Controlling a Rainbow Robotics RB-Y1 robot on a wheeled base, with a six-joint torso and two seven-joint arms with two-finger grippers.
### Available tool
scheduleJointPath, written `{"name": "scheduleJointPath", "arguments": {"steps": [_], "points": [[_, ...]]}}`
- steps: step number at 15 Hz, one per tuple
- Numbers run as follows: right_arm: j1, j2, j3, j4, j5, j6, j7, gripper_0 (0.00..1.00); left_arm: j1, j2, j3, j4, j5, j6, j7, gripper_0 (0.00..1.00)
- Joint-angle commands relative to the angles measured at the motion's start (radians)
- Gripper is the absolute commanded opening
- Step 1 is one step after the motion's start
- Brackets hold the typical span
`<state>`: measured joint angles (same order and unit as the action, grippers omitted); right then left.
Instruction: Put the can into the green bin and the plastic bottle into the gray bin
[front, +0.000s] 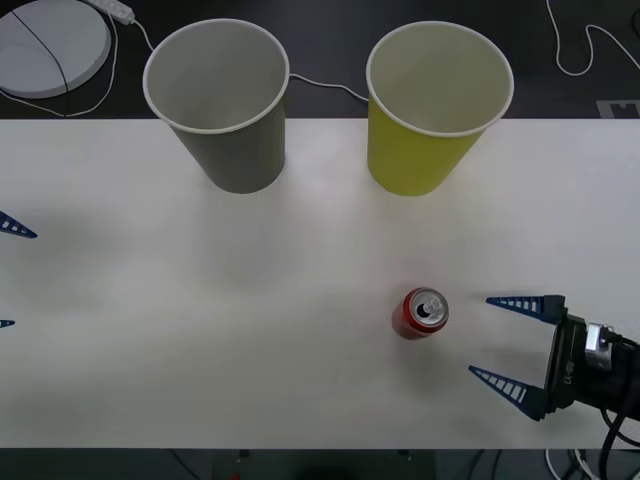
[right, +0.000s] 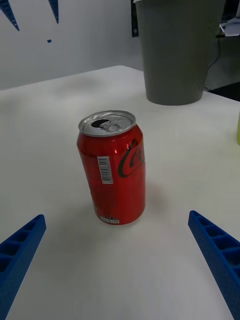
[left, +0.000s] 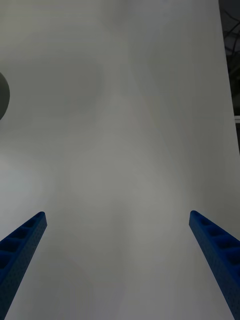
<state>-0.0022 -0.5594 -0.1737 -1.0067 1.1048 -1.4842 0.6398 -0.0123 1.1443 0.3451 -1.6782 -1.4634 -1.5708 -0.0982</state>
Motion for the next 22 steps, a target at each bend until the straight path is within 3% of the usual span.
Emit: {"name": "scheduleJointPath", "arguments": {"steps": [1, 10, 22], "points": [[-0.002, 0.001, 0.080, 0.000, -0.049, 0.058, 0.034, 1.00, 0.000, 0.000, 0.000, 0.000, 0.000, 0.000, 0.000, 1.00], [-0.039, 0.029, 0.270, 0.000, -0.165, 0.220, 0.126, 1.00, 0.000, 0.000, 0.000, 0.000, 0.000, 0.000, 0.000, 1.00], [-0.078, 0.096, 0.333, 0.002, -0.175, 0.297, 0.150, 1.00, 0.000, 0.000, 0.000, 0.000, 0.000, 0.000, 0.000, 1.00]]}}
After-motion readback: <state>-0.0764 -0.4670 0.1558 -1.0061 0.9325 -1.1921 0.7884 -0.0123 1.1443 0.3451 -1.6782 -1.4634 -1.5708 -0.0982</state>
